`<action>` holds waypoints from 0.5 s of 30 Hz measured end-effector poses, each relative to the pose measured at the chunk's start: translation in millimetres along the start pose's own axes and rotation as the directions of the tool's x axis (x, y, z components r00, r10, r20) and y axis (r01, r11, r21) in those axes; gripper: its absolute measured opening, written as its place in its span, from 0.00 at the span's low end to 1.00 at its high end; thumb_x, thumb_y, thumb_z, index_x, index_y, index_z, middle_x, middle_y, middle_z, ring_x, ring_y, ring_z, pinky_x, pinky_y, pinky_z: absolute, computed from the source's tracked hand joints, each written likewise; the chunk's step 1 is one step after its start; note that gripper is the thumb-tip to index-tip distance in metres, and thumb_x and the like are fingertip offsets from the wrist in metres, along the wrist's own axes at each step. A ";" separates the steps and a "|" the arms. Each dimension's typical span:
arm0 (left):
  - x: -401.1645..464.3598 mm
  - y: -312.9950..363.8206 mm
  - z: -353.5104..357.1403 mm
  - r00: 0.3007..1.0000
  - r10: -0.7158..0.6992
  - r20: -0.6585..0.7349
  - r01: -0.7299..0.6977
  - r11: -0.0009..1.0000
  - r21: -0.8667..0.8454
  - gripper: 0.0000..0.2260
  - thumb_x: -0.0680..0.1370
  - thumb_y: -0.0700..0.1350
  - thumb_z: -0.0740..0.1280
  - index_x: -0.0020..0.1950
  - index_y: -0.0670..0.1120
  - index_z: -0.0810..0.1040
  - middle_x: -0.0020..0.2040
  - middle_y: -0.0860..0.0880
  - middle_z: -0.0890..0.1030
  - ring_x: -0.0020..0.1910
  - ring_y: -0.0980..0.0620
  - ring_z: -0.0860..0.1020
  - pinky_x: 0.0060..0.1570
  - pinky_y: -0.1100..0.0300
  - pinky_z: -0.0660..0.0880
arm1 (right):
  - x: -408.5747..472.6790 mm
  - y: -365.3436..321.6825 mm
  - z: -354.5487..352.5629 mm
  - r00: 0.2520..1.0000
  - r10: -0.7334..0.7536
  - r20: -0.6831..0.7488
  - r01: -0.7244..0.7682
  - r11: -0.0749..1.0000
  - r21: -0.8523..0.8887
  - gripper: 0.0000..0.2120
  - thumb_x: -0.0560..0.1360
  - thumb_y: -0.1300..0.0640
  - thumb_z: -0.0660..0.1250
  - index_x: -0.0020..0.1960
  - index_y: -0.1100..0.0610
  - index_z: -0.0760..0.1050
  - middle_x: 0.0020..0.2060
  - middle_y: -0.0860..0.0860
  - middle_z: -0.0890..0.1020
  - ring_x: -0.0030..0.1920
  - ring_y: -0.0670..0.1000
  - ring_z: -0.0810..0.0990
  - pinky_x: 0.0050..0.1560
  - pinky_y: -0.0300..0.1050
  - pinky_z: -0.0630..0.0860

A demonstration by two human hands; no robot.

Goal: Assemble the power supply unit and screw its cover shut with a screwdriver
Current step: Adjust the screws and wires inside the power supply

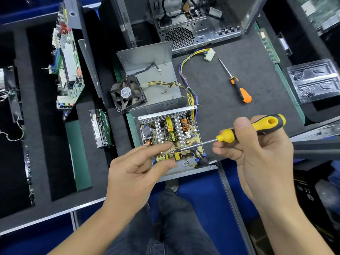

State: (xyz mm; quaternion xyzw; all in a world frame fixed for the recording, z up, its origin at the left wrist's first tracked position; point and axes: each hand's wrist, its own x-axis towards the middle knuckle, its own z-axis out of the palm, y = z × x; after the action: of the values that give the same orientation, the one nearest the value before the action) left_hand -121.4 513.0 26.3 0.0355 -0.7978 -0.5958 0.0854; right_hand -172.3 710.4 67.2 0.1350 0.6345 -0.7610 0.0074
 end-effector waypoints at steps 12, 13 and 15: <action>9.3 -16.7 -3.7 0.798 -0.421 0.431 0.134 0.821 0.555 0.29 0.68 0.77 0.59 0.56 0.61 0.84 0.51 0.63 0.83 0.49 0.61 0.80 0.52 0.55 0.78 | 14.0 2.9 -20.8 0.983 -0.127 -0.130 0.110 0.985 -0.131 0.16 0.73 0.47 0.74 0.46 0.56 0.71 0.32 0.53 0.83 0.36 0.56 0.85 0.36 0.49 0.83; 9.9 -16.4 -0.1 0.751 -0.458 0.476 0.064 0.767 0.638 0.34 0.67 0.78 0.55 0.61 0.61 0.82 0.56 0.62 0.82 0.53 0.60 0.79 0.54 0.55 0.78 | 16.0 5.3 -23.4 0.982 -0.134 -0.129 0.113 0.981 -0.159 0.16 0.73 0.49 0.73 0.47 0.59 0.71 0.33 0.53 0.83 0.36 0.56 0.85 0.36 0.50 0.83; 13.0 -17.0 9.3 0.667 -0.517 0.536 -0.034 0.698 0.715 0.41 0.64 0.81 0.51 0.64 0.58 0.80 0.58 0.59 0.81 0.56 0.57 0.78 0.54 0.55 0.77 | 19.4 10.2 -27.5 0.983 -0.143 -0.118 0.118 0.974 -0.191 0.13 0.74 0.52 0.73 0.46 0.57 0.71 0.33 0.53 0.83 0.35 0.57 0.85 0.36 0.50 0.83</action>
State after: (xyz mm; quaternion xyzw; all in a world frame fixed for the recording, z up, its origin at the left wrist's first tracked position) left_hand -136.7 514.8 8.8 -0.0520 -0.9116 -0.2377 -0.3314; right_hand -183.7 738.2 48.9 0.1416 0.7083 -0.6878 -0.0721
